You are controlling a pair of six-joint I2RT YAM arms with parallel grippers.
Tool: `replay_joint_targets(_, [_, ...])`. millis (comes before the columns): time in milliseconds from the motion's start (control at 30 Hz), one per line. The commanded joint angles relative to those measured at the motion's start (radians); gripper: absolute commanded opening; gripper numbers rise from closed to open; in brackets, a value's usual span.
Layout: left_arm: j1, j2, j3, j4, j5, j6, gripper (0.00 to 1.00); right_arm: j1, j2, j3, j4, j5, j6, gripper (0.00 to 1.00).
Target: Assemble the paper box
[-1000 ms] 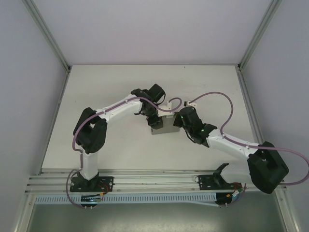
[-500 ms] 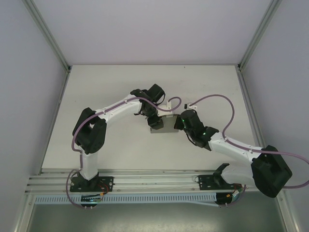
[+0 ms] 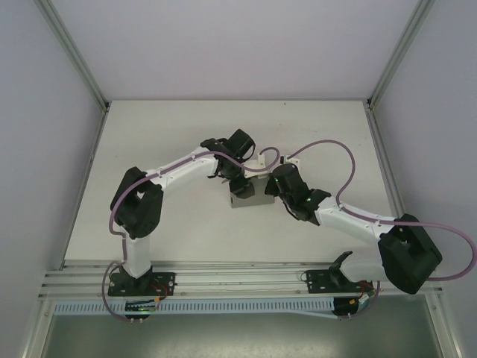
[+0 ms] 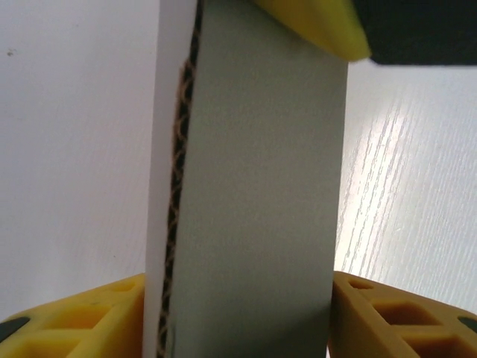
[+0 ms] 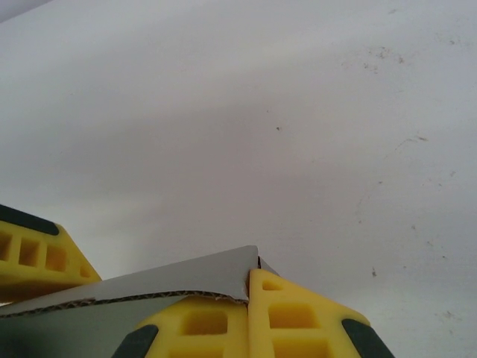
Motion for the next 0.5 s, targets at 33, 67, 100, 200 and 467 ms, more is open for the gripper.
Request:
replay_joint_targets(33, [-0.011, -0.094, 0.001, 0.068, 0.027, -0.053, 0.64, 0.028, 0.050, -0.089, -0.296, -0.137, -0.003, 0.00])
replay_joint_targets(67, [-0.012, -0.106, 0.004, 0.065, 0.032, -0.058, 0.66, 0.028, 0.046, -0.087, -0.301, -0.136, -0.005, 0.00])
replay_joint_targets(100, [-0.012, -0.119, 0.004, 0.064, 0.032, -0.064, 0.69, 0.029, 0.042, -0.085, -0.303, -0.132, -0.005, 0.00])
replay_joint_targets(200, [-0.012, -0.153, -0.005, 0.056, -0.001, -0.097, 0.69, 0.033, 0.035, -0.076, -0.315, -0.117, -0.003, 0.00])
replay_joint_targets(467, [0.015, -0.349, -0.244, 0.108, -0.157, -0.270, 0.50, 0.061, 0.027, -0.046, -0.329, -0.093, -0.022, 0.00])
